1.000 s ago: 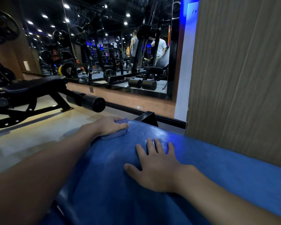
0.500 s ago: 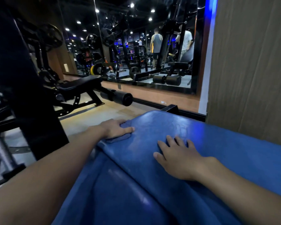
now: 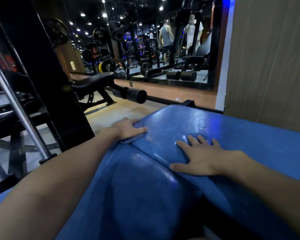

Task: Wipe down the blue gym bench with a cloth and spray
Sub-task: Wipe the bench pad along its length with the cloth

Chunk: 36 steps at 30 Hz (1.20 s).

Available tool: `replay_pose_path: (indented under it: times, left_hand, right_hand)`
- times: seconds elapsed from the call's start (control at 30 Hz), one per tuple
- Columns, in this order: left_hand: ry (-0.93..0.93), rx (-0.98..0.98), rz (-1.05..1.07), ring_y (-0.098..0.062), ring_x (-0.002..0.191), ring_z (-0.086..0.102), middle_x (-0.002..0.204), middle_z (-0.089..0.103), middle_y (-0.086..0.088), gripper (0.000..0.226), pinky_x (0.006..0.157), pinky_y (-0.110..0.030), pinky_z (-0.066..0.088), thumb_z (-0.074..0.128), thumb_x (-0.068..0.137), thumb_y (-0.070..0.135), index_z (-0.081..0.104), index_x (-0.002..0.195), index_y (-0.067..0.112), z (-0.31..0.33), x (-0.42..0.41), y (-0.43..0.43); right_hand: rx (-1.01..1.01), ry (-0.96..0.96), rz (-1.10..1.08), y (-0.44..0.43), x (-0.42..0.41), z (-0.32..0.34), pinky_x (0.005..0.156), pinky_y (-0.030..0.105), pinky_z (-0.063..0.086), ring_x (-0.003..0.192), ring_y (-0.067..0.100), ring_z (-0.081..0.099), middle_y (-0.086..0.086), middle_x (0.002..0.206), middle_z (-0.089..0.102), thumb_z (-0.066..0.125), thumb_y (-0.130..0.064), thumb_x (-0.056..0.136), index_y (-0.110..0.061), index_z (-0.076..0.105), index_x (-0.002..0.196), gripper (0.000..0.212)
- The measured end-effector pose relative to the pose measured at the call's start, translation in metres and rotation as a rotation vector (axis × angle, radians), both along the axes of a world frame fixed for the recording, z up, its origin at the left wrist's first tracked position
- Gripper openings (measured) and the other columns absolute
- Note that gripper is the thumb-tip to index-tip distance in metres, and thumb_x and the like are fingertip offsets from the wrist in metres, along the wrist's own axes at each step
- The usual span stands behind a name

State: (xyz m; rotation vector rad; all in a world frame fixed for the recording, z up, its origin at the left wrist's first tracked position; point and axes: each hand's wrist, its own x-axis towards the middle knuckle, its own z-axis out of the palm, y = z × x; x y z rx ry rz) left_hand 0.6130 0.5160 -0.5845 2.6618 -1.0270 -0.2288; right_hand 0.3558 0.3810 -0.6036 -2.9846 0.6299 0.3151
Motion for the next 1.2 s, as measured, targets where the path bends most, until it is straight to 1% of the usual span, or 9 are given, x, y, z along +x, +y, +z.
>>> replay_pose_path:
  times: [0.27,0.47,0.6,0.67,0.8,0.9,0.97,1.03,1.2]
  left_hand:
    - [-0.102,0.027,-0.007,-0.033,0.125,0.046,0.131,0.045,-0.002,0.066,0.109,-0.038,0.031,0.052,0.082,0.072,0.044,0.142,0.045,0.002,-0.038,0.008]
    - [-0.1,0.058,-0.115,-0.034,0.134,0.03,0.14,0.035,0.0,0.072,0.112,-0.042,0.026,0.053,0.085,0.068,0.028,0.148,0.046,0.006,-0.085,0.011]
    - [-0.086,0.081,-0.169,-0.038,0.14,0.023,0.148,0.031,0.0,0.086,0.115,-0.049,0.023,0.055,0.08,0.072,0.01,0.15,0.047,0.002,-0.096,0.015]
    - [-0.028,0.043,-0.141,-0.037,0.145,0.017,0.156,0.024,-0.002,0.088,0.117,-0.05,0.019,0.054,0.083,0.067,0.005,0.152,0.046,0.002,-0.097,0.012]
    - [0.104,-0.29,-0.166,-0.02,0.147,0.018,0.157,0.021,-0.007,0.064,0.112,-0.017,0.012,0.047,0.099,0.015,0.019,0.155,0.029,0.017,-0.095,0.031]
    - [0.008,-0.193,-0.103,-0.025,0.148,0.019,0.161,0.013,-0.01,0.066,0.118,-0.027,0.018,0.047,0.097,0.006,0.019,0.155,0.023,0.026,-0.089,0.069]
    - [-0.007,-0.089,-0.044,-0.031,0.132,0.044,0.15,0.036,-0.014,0.06,0.11,-0.039,0.036,0.049,0.097,0.016,0.024,0.151,0.019,0.028,-0.092,0.089]
    - [-0.038,-0.046,-0.037,-0.029,0.107,0.057,0.125,0.055,-0.012,0.047,0.094,-0.041,0.048,0.054,0.095,0.025,0.034,0.137,0.014,0.03,-0.099,0.098]
    - [-0.074,-0.012,-0.144,-0.009,0.068,0.048,0.088,0.057,-0.002,0.03,0.06,-0.022,0.041,0.063,0.09,0.022,0.039,0.105,0.01,0.038,-0.12,0.11]
  right_hand:
    - [-0.006,0.062,0.041,-0.003,0.006,0.009,0.109,0.065,0.015,0.148,0.034,0.003,-0.002,0.163,-0.003,0.021,-0.095,0.059,-0.045,0.003,0.148,0.104]
    - [0.036,0.049,0.017,0.0,0.006,0.014,0.11,0.065,0.015,0.148,0.036,0.004,0.002,0.163,0.001,0.031,-0.093,0.063,-0.042,0.006,0.149,0.104]
    - [0.024,0.04,0.049,0.002,0.021,0.033,0.095,0.045,0.033,0.124,0.027,0.039,0.005,0.145,0.038,0.048,-0.079,0.076,-0.027,0.036,0.134,0.078]
    - [0.076,-0.146,0.078,0.011,0.032,0.041,0.096,0.045,0.035,0.118,0.026,0.046,0.002,0.134,0.05,0.052,-0.063,0.085,-0.024,0.042,0.126,0.058]
    - [0.484,-0.353,0.144,0.039,0.048,0.041,0.095,0.034,0.044,0.112,0.023,0.053,0.002,0.121,0.056,0.056,-0.03,0.091,-0.013,0.047,0.129,0.043]
    - [0.347,-0.265,0.107,0.058,0.059,0.033,0.108,0.047,0.032,0.132,0.03,0.04,0.002,0.141,0.047,0.054,-0.067,0.081,-0.023,0.036,0.143,0.079]
    - [0.256,-0.309,0.061,0.068,0.066,0.027,0.107,0.053,0.031,0.134,0.036,0.034,0.003,0.147,0.041,0.054,-0.073,0.075,-0.031,0.036,0.143,0.082]
    - [0.329,-0.433,0.069,0.072,0.066,0.028,0.103,0.045,0.038,0.124,0.03,0.045,0.003,0.138,0.051,0.06,-0.054,0.08,-0.027,0.048,0.134,0.062]
    - [0.374,-0.197,0.206,0.057,0.022,0.046,0.08,0.038,0.052,0.093,0.023,0.06,-0.007,0.098,0.06,0.063,-0.04,0.072,-0.031,0.05,0.104,0.036]
